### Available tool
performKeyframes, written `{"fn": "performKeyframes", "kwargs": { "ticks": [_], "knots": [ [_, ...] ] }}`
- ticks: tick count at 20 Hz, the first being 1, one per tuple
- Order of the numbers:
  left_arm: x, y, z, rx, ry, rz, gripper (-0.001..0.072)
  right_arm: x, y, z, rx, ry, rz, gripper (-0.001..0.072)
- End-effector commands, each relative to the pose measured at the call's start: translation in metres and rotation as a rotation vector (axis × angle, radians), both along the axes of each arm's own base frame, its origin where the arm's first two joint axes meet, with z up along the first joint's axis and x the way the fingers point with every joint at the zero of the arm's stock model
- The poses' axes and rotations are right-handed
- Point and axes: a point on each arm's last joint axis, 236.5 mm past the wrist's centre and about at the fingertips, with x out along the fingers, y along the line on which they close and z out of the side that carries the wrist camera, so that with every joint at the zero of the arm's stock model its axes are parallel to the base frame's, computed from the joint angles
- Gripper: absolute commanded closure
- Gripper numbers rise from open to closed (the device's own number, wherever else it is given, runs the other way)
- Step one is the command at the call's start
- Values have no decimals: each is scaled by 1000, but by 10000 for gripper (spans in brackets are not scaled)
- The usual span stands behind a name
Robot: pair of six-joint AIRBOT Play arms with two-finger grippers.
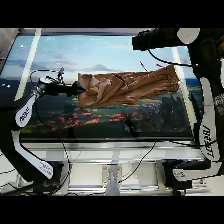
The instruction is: Fold the clothes and pants, and hang the long-sleeved shirts on hangers.
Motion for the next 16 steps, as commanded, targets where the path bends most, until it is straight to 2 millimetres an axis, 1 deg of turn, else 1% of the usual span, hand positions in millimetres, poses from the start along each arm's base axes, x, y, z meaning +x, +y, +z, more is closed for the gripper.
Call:
{"fn": "performKeyframes", "kwargs": {
  "ticks": [1, 2, 3, 4, 5, 6, 8, 9, 10, 11, 12, 13, 14, 16],
  "knots": [
    [2, 10, 25, 87, -54, -30, 680, 12, -35, -3, -79, -23, -71, 690],
    [3, 21, 36, 143, -49, -14, 680, 15, -51, -5, -81, -5, -101, 690],
    [6, 33, 51, 205, -54, 4, 680, 16, -65, -9, -86, 18, -127, 690],
    [7, 42, 70, 258, -78, -1, 680, 15, -78, -14, -90, 43, -147, 690],
    [8, 47, 94, 302, -115, -18, 680, 13, -91, -18, -95, 68, -167, 690],
    [9, 49, 121, 321, -151, -25, 680, 12, -101, -22, -100, 88, -183, 690],
    [10, 40, 176, 311, -225, -37, 680, 13, -112, -31, -98, 115, -203, 690],
    [8, 34, 198, 311, -258, -61, 680, 12, -114, -40, -92, 139, -204, 690],
    [6, 28, 217, 316, -276, -76, 680, 10, -115, -54, -88, 176, -204, 690],
    [5, 27, 229, 344, -286, -81, 680, 7, -111, -68, -82, 215, -194, 690],
    [7, 29, 236, 396, -301, -82, 680, 3, -108, -86, -76, 258, -187, 690],
    [7, 32, 239, 437, -297, -69, 680, -2, -101, -101, -52, 301, -172, 690],
    [6, 33, 239, 465, -287, -63, 680, -7, -88, -116, -2, 347, -152, 691],
    [-2, 29, 231, 490, -255, -97, 680, -9, -64, -136, 110, 389, -121, 690]
  ]
}}
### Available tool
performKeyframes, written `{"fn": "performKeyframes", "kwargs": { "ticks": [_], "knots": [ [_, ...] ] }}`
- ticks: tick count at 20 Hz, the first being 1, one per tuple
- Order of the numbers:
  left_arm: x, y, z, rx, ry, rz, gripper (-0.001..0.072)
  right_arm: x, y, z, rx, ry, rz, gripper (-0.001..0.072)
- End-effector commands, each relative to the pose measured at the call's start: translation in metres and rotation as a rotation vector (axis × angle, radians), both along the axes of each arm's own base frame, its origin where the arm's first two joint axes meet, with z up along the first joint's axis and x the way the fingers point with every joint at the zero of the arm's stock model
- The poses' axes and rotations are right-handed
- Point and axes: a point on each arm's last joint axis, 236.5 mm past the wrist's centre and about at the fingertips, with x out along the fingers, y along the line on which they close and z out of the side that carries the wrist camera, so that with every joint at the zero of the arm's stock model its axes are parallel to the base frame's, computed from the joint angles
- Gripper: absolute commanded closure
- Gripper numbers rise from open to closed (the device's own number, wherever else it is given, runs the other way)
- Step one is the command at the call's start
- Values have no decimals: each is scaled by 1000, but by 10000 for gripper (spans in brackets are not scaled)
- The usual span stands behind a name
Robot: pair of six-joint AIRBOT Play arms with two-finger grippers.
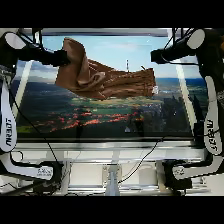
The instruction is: Fold the clothes and pants, and hang the long-sleeved shirts on hangers.
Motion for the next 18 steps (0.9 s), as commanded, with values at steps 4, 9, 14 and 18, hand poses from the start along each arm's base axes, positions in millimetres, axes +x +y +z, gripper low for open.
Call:
{"fn": "performKeyframes", "kwargs": {
  "ticks": [4, 9, 14, 18],
  "knots": [
    [-13, 16, -5, 127, 65, 44, 679, -2, 52, -58, 278, 105, -16, 691],
    [-22, 55, -28, 287, 149, 104, 679, -17, 110, -88, 294, 180, 78, 690],
    [-25, 60, -45, 311, 206, 98, 677, -9, 172, -91, 279, 46, 156, 690],
    [-20, 61, -59, 316, 227, 98, 677, -28, 220, -82, 273, -10, 263, 690]
  ]
}}
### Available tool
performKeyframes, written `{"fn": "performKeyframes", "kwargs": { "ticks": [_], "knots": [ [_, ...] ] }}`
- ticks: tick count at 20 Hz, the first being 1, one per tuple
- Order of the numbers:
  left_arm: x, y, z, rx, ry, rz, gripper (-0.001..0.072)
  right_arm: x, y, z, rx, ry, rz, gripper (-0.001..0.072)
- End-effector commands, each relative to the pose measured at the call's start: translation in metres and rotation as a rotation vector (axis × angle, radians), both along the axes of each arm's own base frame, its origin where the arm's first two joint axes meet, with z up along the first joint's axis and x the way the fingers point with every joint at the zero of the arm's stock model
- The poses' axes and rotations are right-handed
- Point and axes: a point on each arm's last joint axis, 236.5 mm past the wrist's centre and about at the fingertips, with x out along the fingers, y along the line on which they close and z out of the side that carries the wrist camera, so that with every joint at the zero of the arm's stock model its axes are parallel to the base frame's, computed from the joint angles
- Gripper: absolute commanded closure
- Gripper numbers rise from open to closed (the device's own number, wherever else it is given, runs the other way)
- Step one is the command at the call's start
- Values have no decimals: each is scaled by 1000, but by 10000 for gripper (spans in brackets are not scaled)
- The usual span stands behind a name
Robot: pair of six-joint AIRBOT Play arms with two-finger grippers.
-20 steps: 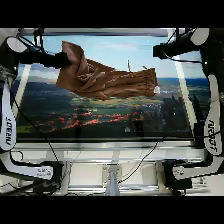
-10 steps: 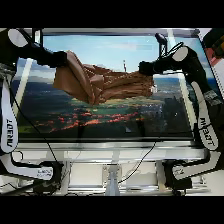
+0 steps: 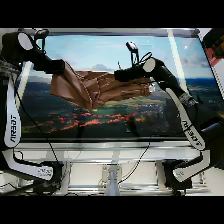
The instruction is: Fold the clothes and pants, and hang the long-sleeved shirts on hangers.
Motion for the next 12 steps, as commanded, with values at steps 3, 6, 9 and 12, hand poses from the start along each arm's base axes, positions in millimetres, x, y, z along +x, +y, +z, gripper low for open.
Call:
{"fn": "performKeyframes", "kwargs": {
  "ticks": [3, 6, 9, 12],
  "knots": [
    [2, 4, -14, 13, 31, 4, 677, -27, 64, 5, -30, -129, 159, 690],
    [2, 5, -14, 13, 31, 6, 677, -39, 93, 8, -46, -205, 223, 459],
    [2, 5, -14, 13, 30, 6, 677, -66, 121, -21, -70, -165, 306, 345],
    [2, 5, -14, 13, 30, 6, 676, -94, 143, -57, -74, -80, 361, 295]
  ]
}}
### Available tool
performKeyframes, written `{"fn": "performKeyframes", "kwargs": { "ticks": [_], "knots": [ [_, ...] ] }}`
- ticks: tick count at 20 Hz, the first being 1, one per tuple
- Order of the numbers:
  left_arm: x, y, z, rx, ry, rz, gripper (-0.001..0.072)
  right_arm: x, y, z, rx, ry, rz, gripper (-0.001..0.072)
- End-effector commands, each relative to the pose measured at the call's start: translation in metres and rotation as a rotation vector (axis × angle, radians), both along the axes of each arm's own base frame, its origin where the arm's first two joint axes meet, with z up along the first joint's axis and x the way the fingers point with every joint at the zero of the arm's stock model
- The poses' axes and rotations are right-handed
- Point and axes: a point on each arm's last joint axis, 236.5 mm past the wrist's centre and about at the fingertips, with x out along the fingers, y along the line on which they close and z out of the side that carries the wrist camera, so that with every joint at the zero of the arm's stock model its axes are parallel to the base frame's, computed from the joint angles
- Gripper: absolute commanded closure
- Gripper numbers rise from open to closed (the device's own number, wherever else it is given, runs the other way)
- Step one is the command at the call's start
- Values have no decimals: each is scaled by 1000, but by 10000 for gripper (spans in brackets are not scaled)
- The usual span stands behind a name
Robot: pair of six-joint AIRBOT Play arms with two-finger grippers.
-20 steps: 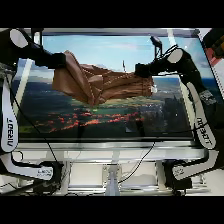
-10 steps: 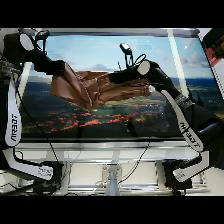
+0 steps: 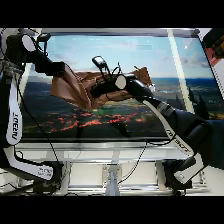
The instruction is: Fold the clothes and pants, and hang the long-sleeved shirts on hangers.
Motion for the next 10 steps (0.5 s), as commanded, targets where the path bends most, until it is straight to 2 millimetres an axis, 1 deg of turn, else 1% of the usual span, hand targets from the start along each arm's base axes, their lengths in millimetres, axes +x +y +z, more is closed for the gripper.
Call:
{"fn": "performKeyframes", "kwargs": {
  "ticks": [1, 3, 5, 6, 9, 10],
  "knots": [
    [0, 1, 0, 1, 0, 1, 676, -31, 27, -35, -27, 63, 69, 261],
    [0, 1, 0, 1, 0, 1, 677, -38, 32, -51, -42, 83, 80, 253],
    [0, 1, 0, 0, 0, 1, 677, -35, 36, -61, -24, 102, 57, 254],
    [0, 1, 0, 0, 0, 1, 677, -31, 39, -65, -9, 102, 35, 255],
    [0, -1, 0, -7, 0, 0, 676, -14, 48, -62, 26, 64, 3, 270],
    [0, -1, 0, -7, 0, 0, 676, -9, 51, -62, 33, 63, -11, 327]
  ]
}}
